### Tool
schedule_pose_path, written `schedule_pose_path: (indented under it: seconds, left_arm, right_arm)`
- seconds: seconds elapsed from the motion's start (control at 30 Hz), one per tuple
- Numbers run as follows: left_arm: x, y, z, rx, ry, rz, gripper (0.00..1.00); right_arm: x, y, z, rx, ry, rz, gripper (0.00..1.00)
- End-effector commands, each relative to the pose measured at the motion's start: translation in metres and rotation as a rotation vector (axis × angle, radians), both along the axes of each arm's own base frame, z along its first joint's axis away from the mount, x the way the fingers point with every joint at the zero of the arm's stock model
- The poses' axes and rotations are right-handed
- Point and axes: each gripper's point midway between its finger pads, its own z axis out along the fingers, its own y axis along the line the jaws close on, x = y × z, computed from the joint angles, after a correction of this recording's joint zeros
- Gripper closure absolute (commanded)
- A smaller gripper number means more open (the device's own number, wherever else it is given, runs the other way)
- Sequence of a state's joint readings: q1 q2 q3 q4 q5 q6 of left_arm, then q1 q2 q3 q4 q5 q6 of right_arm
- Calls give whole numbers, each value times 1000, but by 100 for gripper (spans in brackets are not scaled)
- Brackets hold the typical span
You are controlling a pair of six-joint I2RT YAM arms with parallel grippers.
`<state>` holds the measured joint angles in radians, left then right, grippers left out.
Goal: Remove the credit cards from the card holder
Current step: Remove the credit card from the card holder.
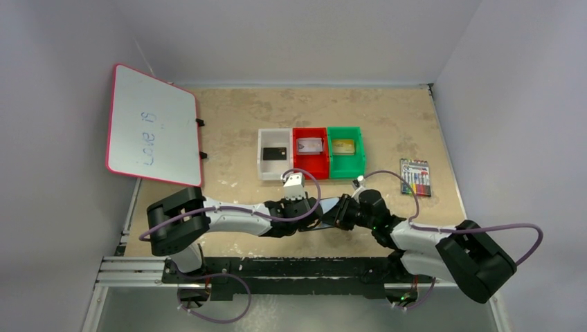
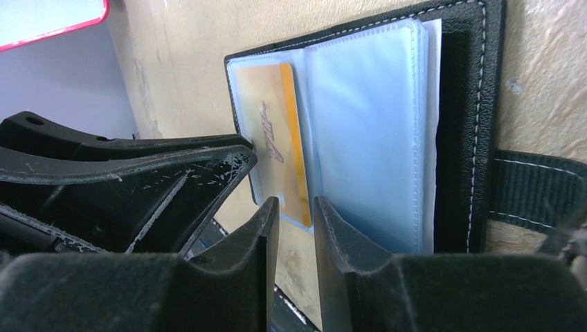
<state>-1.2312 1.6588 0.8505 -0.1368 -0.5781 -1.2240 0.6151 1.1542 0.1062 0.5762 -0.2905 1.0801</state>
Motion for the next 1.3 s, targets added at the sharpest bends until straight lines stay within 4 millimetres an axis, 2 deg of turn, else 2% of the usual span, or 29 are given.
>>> schedule_pose_path:
  seconds: [0.0,0.23,0.53,0.63,0.83,0.97,1.27]
  left_arm:
    - [-8,6,-15,25,33,14,79]
    - [-16,7,-24,28,53,18,81]
    - [-20,14,-28,10,60,45,84]
    - [-14,19,-14,7,16,63,83]
    - [4,30,27,27,-100,104,73]
    - [8,26,27,17,-93,98,71]
    - [7,4,29,-71,-92,46,71]
  right_arm:
    - [-10,5,0,38,29,41,72]
    - [-9,15,0,87,43,66,73]
    - [-1,15,-1,125,62,-7,81]
    - [6,11,-6,91,68,-53,80]
    - [9,1,-14,20,67,-85,79]
    - [9,3,-13,20,58,-69,78]
    - [9,3,-14,17,56,-67,77]
